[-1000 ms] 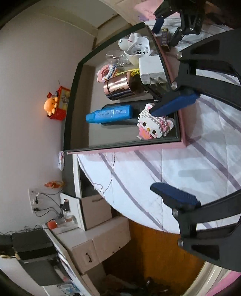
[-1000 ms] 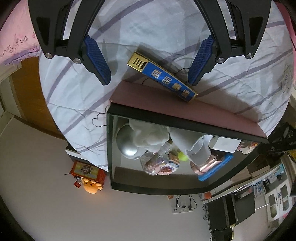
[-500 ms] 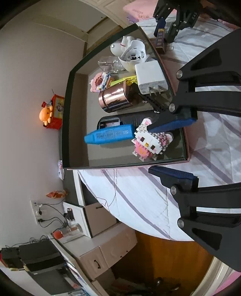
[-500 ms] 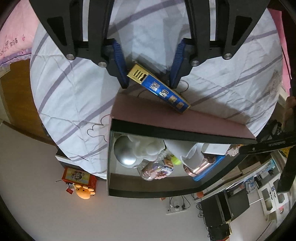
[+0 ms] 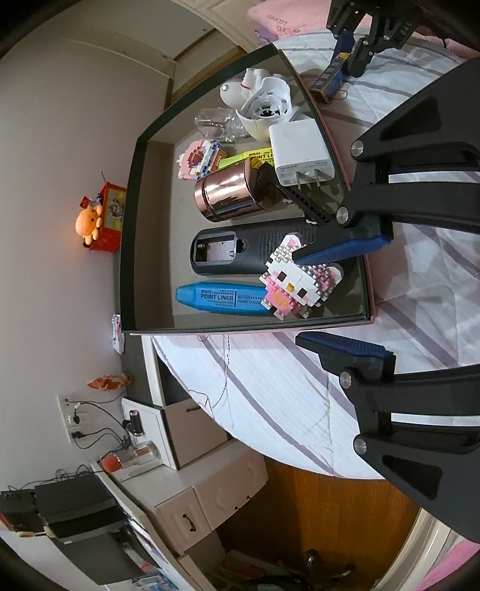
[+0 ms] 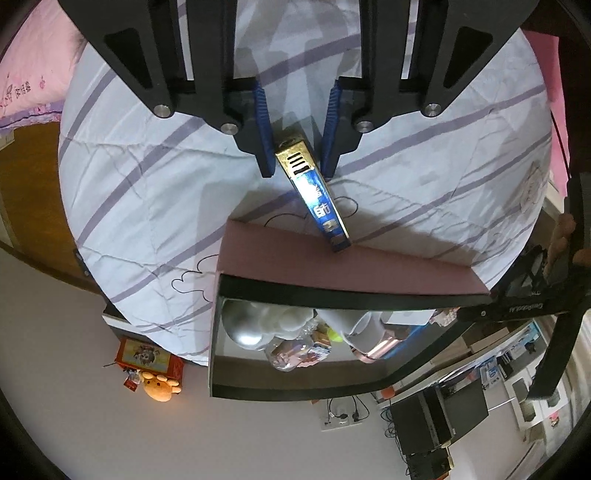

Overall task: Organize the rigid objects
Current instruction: 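Close the right tool on the blue-and-gold tube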

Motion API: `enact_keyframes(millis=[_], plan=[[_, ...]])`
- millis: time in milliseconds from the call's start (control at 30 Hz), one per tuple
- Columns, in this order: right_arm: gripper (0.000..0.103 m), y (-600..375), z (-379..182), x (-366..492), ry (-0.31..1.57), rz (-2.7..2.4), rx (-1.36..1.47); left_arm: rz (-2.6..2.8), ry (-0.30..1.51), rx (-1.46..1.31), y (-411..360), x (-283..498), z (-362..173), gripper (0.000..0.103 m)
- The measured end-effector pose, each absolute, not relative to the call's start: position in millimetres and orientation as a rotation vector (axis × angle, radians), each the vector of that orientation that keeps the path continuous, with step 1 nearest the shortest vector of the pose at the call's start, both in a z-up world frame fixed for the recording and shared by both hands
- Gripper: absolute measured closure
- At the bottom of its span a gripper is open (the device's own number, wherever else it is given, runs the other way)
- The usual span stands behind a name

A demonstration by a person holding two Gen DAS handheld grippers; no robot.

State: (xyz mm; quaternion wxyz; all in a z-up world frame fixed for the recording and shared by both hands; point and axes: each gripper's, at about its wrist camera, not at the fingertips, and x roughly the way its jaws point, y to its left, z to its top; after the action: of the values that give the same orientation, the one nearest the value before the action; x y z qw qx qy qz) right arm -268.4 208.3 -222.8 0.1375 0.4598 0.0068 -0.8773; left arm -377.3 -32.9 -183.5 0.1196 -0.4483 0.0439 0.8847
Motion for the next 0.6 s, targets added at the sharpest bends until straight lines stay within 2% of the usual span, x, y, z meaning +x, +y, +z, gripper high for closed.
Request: enact_keyframes(millis=[600], plan=[[0.080, 227.4, -222.2, -259.4, 0.007, -2.596, 1.355, 2.546, 0.133, -1.298, -35.9, -377.6, -184.5, 0.065]])
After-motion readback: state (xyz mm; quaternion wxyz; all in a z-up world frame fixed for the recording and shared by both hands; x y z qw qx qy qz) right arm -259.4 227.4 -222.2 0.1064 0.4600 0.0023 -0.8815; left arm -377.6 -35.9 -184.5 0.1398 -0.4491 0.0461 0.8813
